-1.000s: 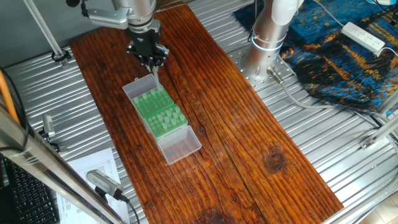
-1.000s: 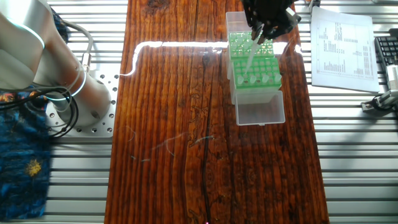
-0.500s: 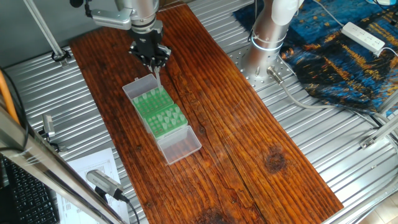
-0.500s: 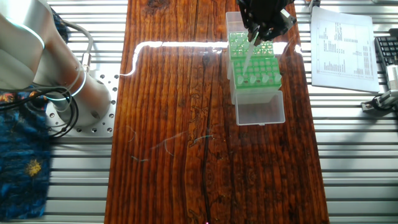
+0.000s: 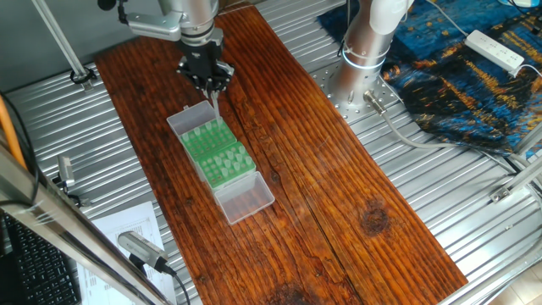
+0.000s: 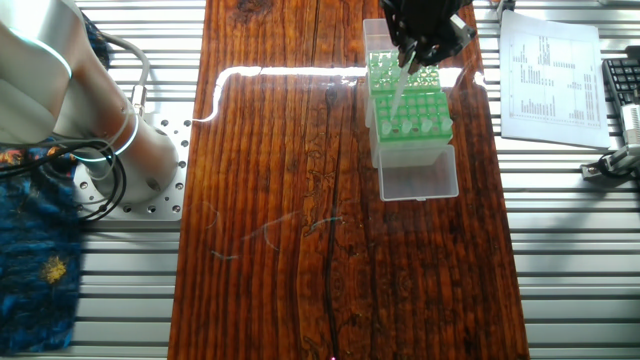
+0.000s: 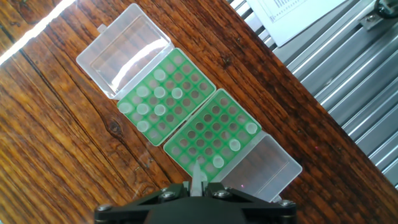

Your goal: Transfer all large pipette tips from one holder to another

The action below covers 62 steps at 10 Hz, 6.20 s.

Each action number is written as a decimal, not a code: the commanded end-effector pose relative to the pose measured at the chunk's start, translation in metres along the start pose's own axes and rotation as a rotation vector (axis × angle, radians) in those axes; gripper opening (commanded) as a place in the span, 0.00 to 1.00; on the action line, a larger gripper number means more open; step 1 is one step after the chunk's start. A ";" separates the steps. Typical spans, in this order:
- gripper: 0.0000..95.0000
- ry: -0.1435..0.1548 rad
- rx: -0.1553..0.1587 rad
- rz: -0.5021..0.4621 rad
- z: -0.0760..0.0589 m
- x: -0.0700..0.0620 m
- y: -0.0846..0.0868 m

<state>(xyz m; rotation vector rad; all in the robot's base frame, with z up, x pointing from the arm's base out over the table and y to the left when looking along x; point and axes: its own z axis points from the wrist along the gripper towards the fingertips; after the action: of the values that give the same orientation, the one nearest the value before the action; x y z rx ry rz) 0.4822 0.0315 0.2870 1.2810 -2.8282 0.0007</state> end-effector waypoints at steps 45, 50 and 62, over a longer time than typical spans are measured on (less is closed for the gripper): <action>0.20 -0.043 -0.023 0.146 0.113 -0.129 0.043; 0.20 -0.046 -0.020 0.147 0.120 -0.131 0.043; 0.20 -0.044 -0.011 0.152 0.131 -0.130 0.046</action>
<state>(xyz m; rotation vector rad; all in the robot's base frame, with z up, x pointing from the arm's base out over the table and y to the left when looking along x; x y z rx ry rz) 0.5287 0.1577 0.1516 1.0738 -2.9506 -0.0392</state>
